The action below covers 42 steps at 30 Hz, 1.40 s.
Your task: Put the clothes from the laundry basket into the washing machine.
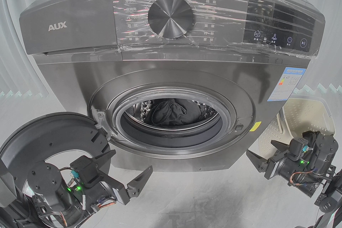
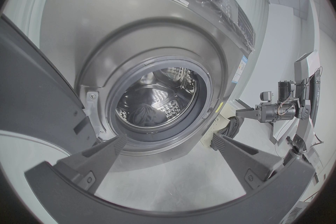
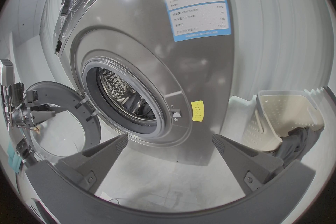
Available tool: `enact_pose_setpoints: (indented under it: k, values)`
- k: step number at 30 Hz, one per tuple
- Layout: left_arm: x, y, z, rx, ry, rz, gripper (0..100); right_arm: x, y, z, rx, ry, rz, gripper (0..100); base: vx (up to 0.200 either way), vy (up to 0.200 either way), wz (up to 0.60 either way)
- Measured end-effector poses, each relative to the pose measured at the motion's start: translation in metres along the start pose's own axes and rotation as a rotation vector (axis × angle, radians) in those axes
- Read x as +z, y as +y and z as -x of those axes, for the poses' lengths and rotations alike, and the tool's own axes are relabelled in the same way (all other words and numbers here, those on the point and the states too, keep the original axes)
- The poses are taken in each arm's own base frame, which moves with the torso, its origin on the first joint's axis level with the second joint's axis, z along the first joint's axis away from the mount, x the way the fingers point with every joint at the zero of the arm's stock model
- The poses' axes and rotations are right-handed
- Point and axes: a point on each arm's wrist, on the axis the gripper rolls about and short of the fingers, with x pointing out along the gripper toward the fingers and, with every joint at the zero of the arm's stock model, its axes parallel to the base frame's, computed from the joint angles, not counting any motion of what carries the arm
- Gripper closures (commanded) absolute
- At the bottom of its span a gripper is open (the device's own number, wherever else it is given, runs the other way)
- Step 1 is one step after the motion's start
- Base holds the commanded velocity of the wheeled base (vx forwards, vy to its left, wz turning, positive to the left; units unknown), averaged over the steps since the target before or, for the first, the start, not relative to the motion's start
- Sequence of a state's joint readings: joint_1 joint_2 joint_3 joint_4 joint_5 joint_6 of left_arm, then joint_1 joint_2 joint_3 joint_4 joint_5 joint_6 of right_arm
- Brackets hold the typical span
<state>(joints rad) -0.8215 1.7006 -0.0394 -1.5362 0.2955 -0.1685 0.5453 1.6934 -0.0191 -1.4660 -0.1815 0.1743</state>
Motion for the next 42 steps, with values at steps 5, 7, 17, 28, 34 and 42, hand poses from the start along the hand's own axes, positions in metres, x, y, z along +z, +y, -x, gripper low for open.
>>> enact_pose_setpoints:
  k: [5, 7, 17, 28, 34, 42]
  values:
    - [0.008, 0.004, 0.01, 0.025, -0.046, -0.006, 0, 0.001, -0.005, 0.014, -0.025, 0.05, 0.009, 0, -0.2, 0.0, 0.0]
    - [0.012, 0.006, 0.013, 0.036, -0.063, -0.015, 0, 0.003, -0.006, 0.02, -0.03, 0.058, 0.01, 0, -0.2, 0.0, 0.0]
    - [0.02, 0.013, 0.034, 0.067, -0.05, -0.039, 0, 0.005, -0.014, 0.062, -0.074, 0.122, 0.017, 0, -0.2, 0.0, 0.0]
    - [0.021, 0.03, 0.078, 0.112, 0.034, -0.061, 0, -0.003, -0.031, 0.129, -0.129, 0.082, 0.005, 0, -0.182, 0.0, 0.0]
    - [0.015, 0.045, 0.113, 0.187, 0.07, -0.06, 0, -0.018, -0.039, 0.161, -0.205, 0.03, -0.003, 0, 0.0, 0.0, 0.0]
    - [-0.008, 0.06, 0.162, 0.312, 0.084, 0.007, 0, -0.034, -0.04, 0.187, -0.303, -0.087, -0.007, 0, 0.0, 0.0, 0.0]
